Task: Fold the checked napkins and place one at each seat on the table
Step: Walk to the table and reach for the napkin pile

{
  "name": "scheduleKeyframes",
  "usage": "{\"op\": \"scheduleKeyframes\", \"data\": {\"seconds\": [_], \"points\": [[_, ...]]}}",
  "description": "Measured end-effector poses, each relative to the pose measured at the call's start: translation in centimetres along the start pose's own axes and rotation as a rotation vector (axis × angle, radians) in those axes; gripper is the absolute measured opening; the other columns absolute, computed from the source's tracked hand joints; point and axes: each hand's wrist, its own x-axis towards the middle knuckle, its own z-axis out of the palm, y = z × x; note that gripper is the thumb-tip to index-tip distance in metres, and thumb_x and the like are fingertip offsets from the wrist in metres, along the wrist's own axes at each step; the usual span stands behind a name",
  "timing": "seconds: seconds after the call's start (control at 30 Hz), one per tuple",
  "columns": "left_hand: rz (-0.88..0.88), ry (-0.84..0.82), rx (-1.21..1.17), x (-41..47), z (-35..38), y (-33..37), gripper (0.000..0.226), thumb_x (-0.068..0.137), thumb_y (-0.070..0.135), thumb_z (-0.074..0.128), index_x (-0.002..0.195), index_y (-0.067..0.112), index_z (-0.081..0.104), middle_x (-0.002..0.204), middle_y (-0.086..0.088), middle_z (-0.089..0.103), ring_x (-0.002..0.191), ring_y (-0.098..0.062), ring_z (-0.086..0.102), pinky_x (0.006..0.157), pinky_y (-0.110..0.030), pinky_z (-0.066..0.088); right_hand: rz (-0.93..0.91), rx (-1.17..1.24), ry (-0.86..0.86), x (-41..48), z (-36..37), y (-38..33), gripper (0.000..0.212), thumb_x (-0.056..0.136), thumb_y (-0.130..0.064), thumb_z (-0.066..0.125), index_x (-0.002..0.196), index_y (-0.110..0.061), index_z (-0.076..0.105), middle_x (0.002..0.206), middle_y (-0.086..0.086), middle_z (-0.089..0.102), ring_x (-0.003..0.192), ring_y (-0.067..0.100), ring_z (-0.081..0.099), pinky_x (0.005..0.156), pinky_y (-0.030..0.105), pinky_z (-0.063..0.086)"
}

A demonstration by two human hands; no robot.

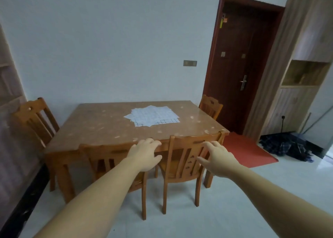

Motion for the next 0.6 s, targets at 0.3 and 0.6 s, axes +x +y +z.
{"op": "scheduleKeyframes", "data": {"seconds": [0.3,0.6], "points": [[0.025,0.026,-0.004,17.5,-0.4,-0.1,0.053,0.096,0.046,0.049,0.145,0.034,0.037,0.153,0.006,0.037,0.139,-0.019,0.036,0.110,-0.041,0.034,0.044,-0.023,0.007,17.3,-1.4,5.8,0.065,0.091,-0.058,0.048,0.147,-0.031,0.033,0.154,0.000,0.032,0.137,0.024,0.038,0.109,0.048,0.038],[-0.132,-0.015,0.057,33.8,3.2,-1.1,0.054,0.095,0.053,0.047,0.145,0.035,0.038,0.151,0.009,0.038,0.135,-0.019,0.039,0.106,-0.041,0.039,-0.021,0.008,-0.030,35.5,1.3,13.4,0.063,0.092,-0.057,0.049,0.147,-0.030,0.033,0.154,0.001,0.034,0.136,0.024,0.040,0.110,0.048,0.037]]}}
